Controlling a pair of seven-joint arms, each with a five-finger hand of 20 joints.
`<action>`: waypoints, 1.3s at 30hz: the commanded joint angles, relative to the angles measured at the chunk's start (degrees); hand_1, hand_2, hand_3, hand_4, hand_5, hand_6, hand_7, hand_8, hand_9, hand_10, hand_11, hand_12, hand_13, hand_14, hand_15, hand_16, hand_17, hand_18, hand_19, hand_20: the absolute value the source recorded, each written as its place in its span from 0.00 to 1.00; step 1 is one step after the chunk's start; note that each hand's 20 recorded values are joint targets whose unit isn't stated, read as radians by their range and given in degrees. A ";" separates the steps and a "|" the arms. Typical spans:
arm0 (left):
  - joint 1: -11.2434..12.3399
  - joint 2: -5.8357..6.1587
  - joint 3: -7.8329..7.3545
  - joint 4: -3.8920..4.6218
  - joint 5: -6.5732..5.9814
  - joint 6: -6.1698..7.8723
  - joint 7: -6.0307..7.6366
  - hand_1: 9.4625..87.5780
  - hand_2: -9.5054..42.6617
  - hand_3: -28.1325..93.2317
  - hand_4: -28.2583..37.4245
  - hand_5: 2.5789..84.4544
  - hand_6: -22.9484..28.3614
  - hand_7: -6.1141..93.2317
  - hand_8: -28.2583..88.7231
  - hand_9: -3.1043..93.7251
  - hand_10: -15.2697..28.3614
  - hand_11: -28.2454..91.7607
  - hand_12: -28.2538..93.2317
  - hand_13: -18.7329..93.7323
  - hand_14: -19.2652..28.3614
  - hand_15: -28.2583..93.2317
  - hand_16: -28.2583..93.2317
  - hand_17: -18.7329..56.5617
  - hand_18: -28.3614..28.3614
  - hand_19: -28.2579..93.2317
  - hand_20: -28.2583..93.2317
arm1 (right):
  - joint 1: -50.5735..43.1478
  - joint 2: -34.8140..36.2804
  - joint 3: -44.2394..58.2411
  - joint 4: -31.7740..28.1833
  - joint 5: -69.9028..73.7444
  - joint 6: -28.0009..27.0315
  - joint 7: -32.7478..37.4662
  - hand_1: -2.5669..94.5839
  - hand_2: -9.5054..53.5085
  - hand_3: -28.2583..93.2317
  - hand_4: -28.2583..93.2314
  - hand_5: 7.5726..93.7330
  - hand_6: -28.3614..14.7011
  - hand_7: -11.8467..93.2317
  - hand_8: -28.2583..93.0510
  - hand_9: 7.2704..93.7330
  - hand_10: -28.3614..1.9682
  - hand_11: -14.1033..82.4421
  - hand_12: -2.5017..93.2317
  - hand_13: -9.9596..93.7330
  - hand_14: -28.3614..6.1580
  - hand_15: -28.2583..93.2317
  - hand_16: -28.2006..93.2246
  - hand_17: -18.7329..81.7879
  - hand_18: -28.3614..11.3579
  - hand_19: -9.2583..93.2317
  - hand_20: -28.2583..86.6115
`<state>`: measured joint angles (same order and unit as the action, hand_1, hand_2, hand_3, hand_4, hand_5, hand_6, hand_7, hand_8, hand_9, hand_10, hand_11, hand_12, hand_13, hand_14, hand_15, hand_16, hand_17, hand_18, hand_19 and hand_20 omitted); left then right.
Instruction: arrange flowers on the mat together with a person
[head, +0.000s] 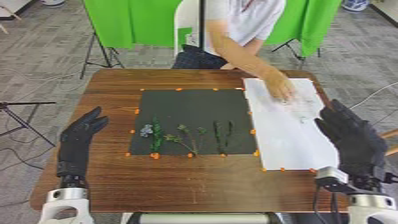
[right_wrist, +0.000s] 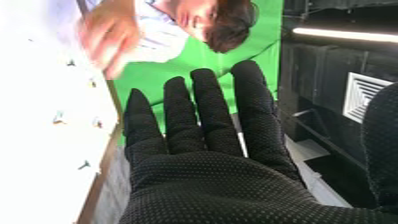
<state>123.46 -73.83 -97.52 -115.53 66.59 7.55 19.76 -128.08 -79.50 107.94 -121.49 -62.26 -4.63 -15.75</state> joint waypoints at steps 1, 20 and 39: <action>-0.22 -0.21 0.52 0.15 0.27 -0.68 -0.53 0.15 0.08 0.82 0.12 0.54 0.51 0.18 0.19 0.53 0.67 0.37 0.34 0.50 0.75 0.34 0.23 0.34 0.69 0.29 0.36 | -0.20 -0.15 0.54 0.30 0.59 -1.81 -0.68 0.09 0.20 0.85 0.08 0.42 0.64 0.19 0.16 0.39 0.45 0.19 0.13 0.38 0.49 0.32 0.27 0.36 0.33 0.10 0.45; -1.05 -0.11 0.82 0.52 0.12 -0.80 -0.81 0.15 0.07 0.82 0.12 0.54 0.51 0.18 0.19 0.53 0.67 0.37 0.34 0.50 0.75 0.34 0.23 0.34 0.69 0.29 0.36 | 1.83 0.99 -0.62 0.28 1.24 0.58 -0.52 0.09 0.19 0.85 0.08 0.43 0.64 0.20 0.16 0.41 0.45 0.19 0.13 0.39 0.50 0.32 0.27 0.36 0.33 0.10 0.45; -0.87 0.15 0.85 0.54 -0.13 -0.83 -0.59 0.15 0.07 0.83 0.11 0.54 0.51 0.18 0.19 0.53 0.67 0.37 0.34 0.50 0.75 0.34 0.24 0.34 0.69 0.29 0.36 | 1.67 1.05 -0.85 0.58 0.57 -0.12 -1.05 0.10 0.18 0.86 0.08 0.45 0.63 0.20 0.16 0.41 0.45 0.19 0.14 0.39 0.50 0.33 0.27 0.36 0.34 0.10 0.45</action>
<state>122.09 -73.58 -96.87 -115.38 66.52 7.18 19.47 -125.82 -78.50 106.78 -120.75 -61.24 -4.47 -16.10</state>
